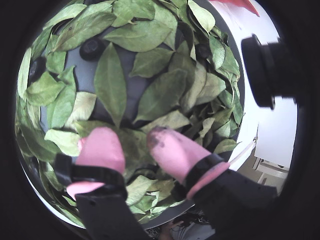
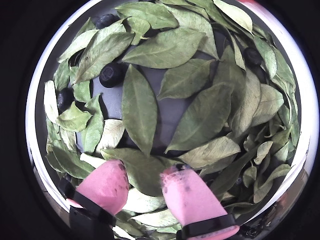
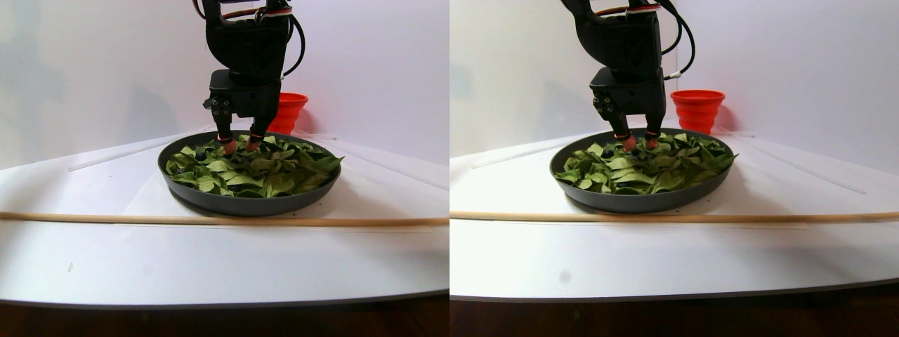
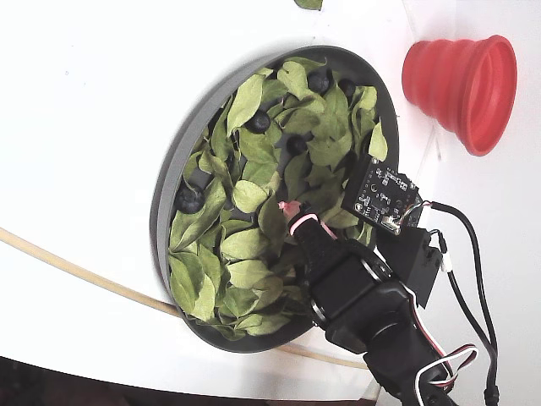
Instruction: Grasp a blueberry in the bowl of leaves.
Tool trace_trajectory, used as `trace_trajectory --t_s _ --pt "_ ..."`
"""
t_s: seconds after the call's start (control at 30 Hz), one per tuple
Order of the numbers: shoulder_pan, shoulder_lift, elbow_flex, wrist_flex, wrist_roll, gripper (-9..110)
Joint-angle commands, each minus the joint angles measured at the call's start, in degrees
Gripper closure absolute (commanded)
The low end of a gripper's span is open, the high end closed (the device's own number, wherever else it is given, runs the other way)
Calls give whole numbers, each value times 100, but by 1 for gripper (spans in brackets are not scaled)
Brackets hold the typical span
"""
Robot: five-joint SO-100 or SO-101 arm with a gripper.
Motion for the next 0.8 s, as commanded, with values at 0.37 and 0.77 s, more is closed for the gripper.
trace_trajectory --t_s 0.37,0.77 --pt "-9 510 53 -369 -229 89" --pt "-53 378 -149 -413 -167 89"
